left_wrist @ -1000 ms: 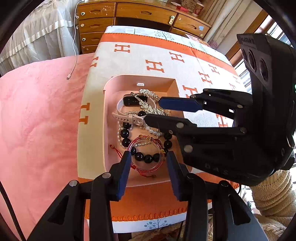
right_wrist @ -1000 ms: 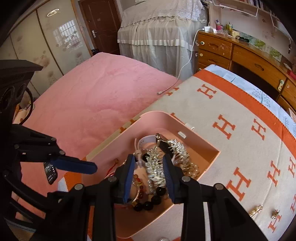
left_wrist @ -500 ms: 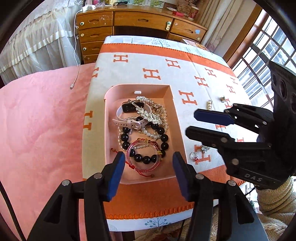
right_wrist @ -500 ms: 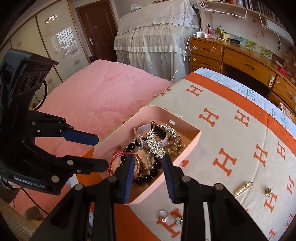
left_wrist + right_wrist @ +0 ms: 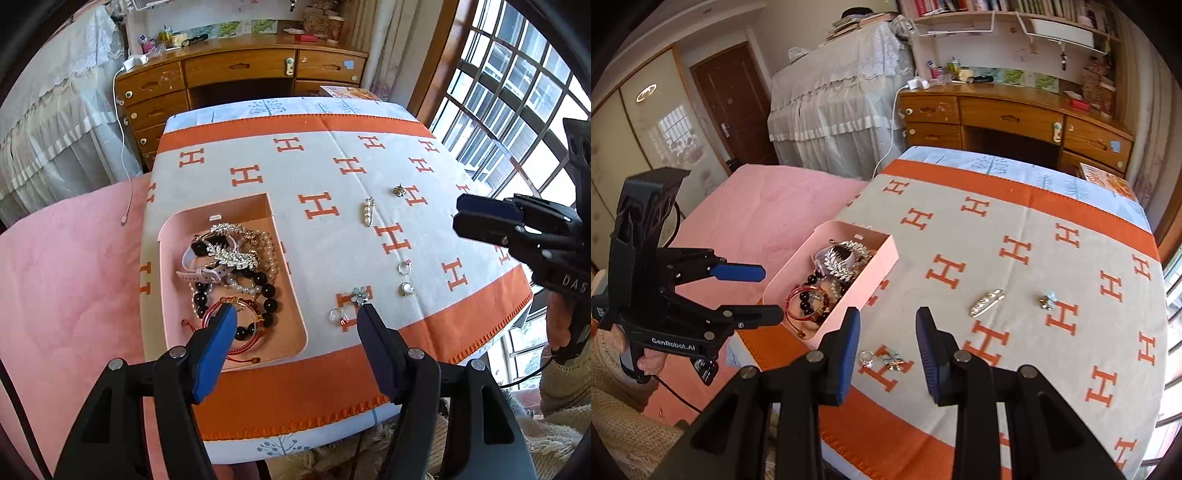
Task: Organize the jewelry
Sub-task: 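Move the right tool to the pearl safety pin and grasp it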
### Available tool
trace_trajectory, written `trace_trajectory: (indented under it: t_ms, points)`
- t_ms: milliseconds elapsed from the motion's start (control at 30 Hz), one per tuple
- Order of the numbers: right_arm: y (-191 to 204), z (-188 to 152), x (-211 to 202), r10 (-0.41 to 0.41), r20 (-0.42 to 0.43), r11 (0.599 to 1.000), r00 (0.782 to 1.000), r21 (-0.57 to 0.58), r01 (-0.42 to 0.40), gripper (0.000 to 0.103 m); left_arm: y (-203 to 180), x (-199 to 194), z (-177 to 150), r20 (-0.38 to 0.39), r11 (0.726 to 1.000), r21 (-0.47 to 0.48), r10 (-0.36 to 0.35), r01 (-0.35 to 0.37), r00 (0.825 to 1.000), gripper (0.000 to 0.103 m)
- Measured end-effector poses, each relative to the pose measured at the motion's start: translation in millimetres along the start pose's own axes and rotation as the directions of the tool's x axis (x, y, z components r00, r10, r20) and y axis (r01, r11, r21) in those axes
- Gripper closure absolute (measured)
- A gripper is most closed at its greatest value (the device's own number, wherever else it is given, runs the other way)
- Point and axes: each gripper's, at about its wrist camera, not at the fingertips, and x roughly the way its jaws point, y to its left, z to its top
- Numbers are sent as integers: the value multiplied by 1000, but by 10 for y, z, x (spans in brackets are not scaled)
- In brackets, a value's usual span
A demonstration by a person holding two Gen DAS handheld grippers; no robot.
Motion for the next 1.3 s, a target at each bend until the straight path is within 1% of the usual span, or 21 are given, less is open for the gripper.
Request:
trace_trajectory:
  t_ms: [100, 200, 367, 567, 667, 800, 967, 1033, 1133, 1300]
  points:
    - [-161, 19, -180, -52, 30, 998, 998, 39, 51, 71, -160, -28, 66, 12, 999, 38, 6, -6, 1000, 34]
    - [-326, 23, -284, -101, 39, 992, 994, 73, 98, 71, -292, 7, 132, 11, 998, 64, -1, 1, 1000, 34]
    - [-559, 45, -342, -140, 32, 985, 990, 108, 135, 71, -509, 111, 206, -13, 996, 94, -7, 8, 1000, 34]
    - [-777, -8, -277, -112, 25, 985, 993, 139, 107, 71, -700, 308, 265, -45, 991, 131, -5, 11, 999, 34]
    - [-882, -59, -186, -88, 9, 983, 996, 165, 85, 71, -793, 445, 266, -78, 987, 160, -10, 23, 997, 34]
    - [-969, -84, 25, -46, -16, 979, 999, 198, 48, 71, -839, 638, 235, -127, 984, 171, -21, 43, 992, 34]
    - [-1046, -126, 343, 0, -60, 973, 998, 229, 14, 71, -874, 844, 77, -191, 979, 192, -29, 66, 981, 41]
    - [-1058, -148, 466, 10, -81, 972, 997, 234, 9, 71, -887, 896, -1, -205, 975, 210, -24, 68, 979, 46]
    - [-1086, -174, 619, 21, -104, 969, 994, 247, 6, 71, -899, 968, -63, -221, 973, 220, -13, 63, 975, 48]
    - [-1149, -154, 845, 25, -133, 959, 991, 284, 14, 71, -943, 1037, -37, -222, 971, 226, -30, 81, 975, 48]
